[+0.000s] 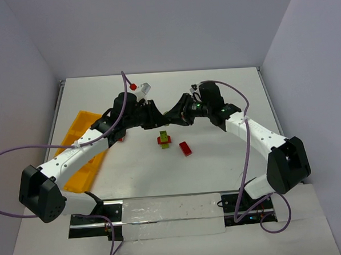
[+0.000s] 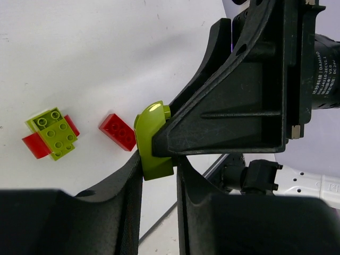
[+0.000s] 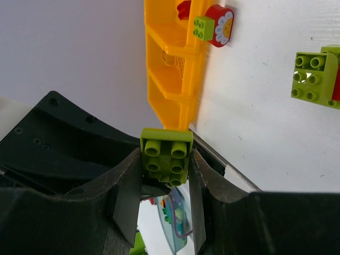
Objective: Sort the legos into containers by color
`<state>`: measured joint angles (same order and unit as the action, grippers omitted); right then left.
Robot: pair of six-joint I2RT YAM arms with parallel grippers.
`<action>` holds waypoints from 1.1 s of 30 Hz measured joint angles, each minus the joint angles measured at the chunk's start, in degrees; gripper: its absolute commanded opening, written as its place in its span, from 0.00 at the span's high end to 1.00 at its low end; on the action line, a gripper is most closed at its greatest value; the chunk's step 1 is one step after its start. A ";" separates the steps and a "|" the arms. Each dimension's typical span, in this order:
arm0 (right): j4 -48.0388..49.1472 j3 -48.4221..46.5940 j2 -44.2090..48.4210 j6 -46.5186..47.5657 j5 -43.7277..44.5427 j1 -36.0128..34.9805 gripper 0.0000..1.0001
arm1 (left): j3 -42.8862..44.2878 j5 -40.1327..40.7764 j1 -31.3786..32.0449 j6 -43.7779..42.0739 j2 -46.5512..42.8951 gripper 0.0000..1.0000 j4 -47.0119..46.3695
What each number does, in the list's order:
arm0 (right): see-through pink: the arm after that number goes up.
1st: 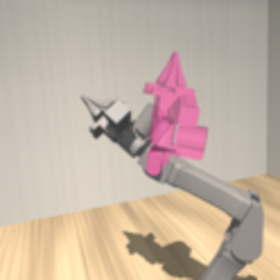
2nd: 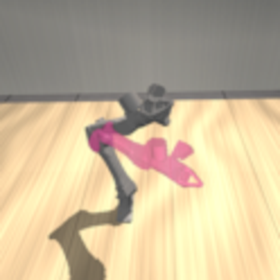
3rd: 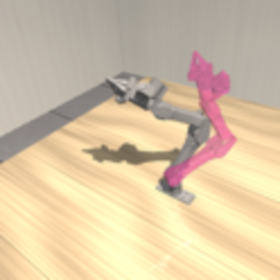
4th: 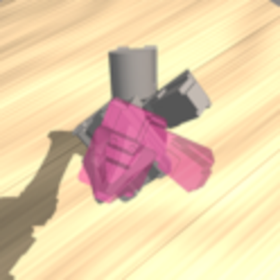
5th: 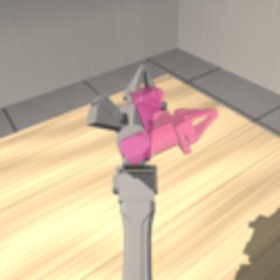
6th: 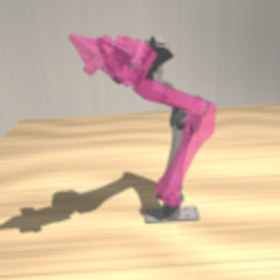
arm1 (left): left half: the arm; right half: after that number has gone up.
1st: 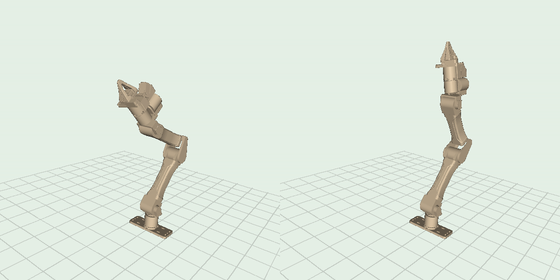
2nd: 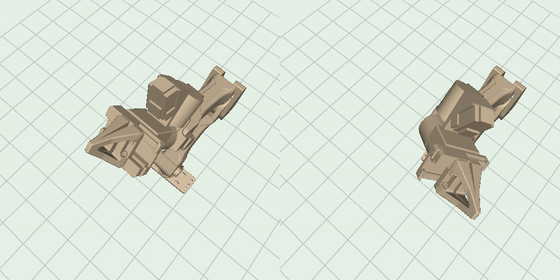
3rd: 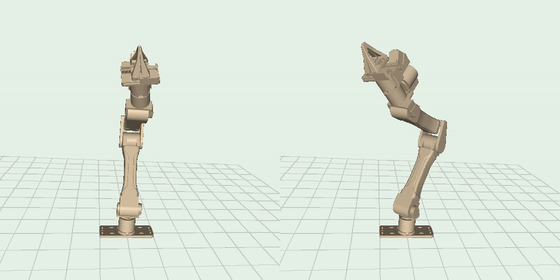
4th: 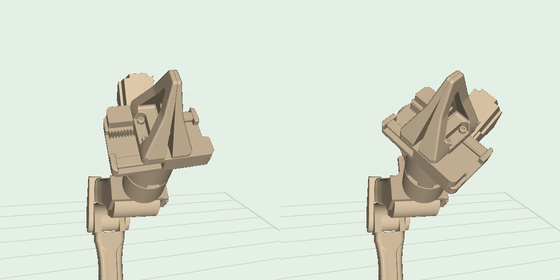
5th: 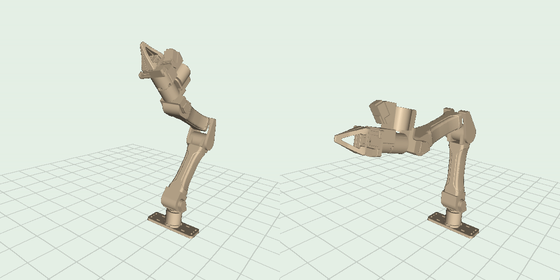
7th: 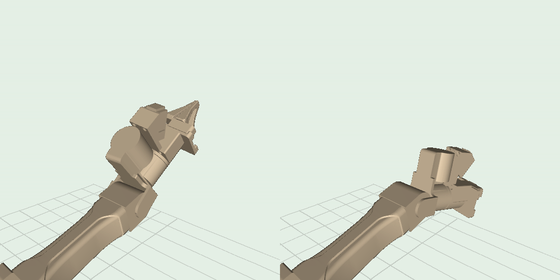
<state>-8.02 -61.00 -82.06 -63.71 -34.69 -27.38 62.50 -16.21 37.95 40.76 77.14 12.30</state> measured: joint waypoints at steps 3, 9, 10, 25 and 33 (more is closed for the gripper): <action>0.64 0.50 0.00 -0.33 -0.17 -0.01 0.56 | 0.00 0.05 0.00 -0.05 -0.01 1.00 0.32; -0.17 0.43 0.07 1.35 -0.41 -0.01 0.02 | -0.27 3.05 -0.24 -0.13 -1.45 1.00 3.56; -0.70 0.29 0.09 1.96 -0.31 0.00 0.02 | -0.44 4.01 -0.44 -0.14 -2.06 1.00 4.64; -17.03 -5.95 6.99 16.33 12.18 7.54 0.01 | -0.90 32.23 -2.15 18.55 -15.64 1.00 35.57; -19.32 -4.97 7.37 19.27 13.32 11.02 0.01 | 0.72 46.90 -13.14 35.93 -16.57 1.00 58.41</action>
<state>-27.34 -65.97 -74.69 -44.44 -21.37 -16.36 63.22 30.70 24.82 76.69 60.57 70.71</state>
